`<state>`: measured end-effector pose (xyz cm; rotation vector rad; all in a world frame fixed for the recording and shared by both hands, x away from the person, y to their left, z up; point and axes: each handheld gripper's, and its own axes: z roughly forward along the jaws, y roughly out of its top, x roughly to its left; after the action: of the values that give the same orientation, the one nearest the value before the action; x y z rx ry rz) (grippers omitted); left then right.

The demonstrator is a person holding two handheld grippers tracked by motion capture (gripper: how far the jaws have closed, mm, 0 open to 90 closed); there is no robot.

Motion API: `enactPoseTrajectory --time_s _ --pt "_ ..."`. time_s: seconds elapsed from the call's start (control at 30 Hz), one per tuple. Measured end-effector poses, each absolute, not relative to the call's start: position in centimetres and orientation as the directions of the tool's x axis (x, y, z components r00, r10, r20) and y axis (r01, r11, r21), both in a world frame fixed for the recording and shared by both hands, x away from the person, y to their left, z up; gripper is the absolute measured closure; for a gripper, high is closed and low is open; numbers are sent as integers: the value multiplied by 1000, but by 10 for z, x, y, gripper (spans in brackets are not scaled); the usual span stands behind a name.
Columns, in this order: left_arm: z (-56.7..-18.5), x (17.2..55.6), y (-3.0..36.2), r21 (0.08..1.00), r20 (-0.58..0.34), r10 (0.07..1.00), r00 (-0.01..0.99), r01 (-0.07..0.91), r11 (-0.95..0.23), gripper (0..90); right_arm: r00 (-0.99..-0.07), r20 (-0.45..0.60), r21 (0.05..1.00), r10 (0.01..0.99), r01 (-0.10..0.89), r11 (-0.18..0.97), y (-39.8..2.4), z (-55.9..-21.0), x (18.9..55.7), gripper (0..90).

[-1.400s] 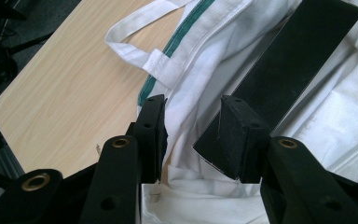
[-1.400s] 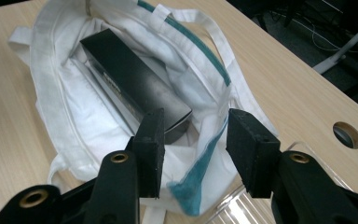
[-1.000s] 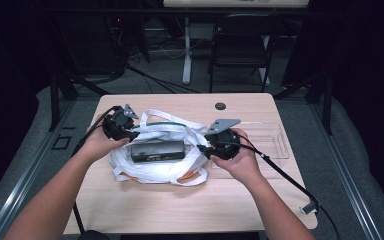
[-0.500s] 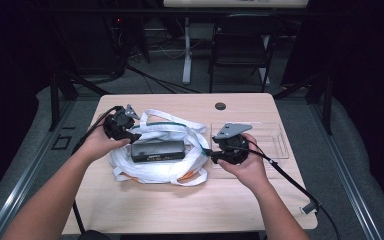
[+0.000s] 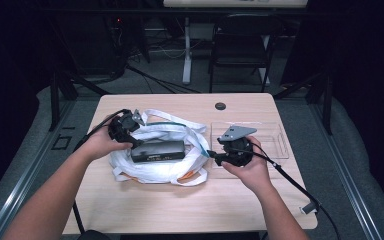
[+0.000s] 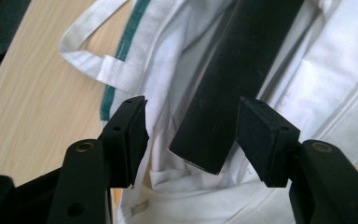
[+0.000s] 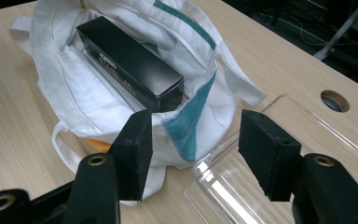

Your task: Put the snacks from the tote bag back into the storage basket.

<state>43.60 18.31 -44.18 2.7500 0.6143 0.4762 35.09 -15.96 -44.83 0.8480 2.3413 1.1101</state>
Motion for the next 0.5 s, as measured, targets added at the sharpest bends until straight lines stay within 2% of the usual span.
enactPoseTrajectory --time_s 0.17,0.5 --pt "-448 438 180 324 238 403 884 319 -891 405 -727 -108 793 678 348 500 -160 -449 350 447" --pt "-459 444 177 280 234 370 899 302 -911 407 -727 -129 781 675 345 521 -160 -451 348 447"
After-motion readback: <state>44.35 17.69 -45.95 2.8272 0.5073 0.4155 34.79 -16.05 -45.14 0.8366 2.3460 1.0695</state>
